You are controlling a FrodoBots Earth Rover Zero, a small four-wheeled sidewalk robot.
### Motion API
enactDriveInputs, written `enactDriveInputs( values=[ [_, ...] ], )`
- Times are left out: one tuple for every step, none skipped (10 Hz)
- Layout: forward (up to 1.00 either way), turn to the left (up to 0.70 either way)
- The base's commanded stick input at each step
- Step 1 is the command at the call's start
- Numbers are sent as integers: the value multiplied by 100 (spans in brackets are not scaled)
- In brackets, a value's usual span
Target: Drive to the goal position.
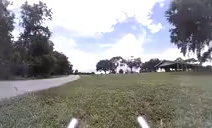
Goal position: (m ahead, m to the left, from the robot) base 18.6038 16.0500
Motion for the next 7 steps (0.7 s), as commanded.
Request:
enactDriveInputs(
  values=[
    [0, 0],
    [0, 0],
    [0, 0],
    [0, 0],
    [19, 0],
    [53, 0],
    [70, 35]
  ],
)
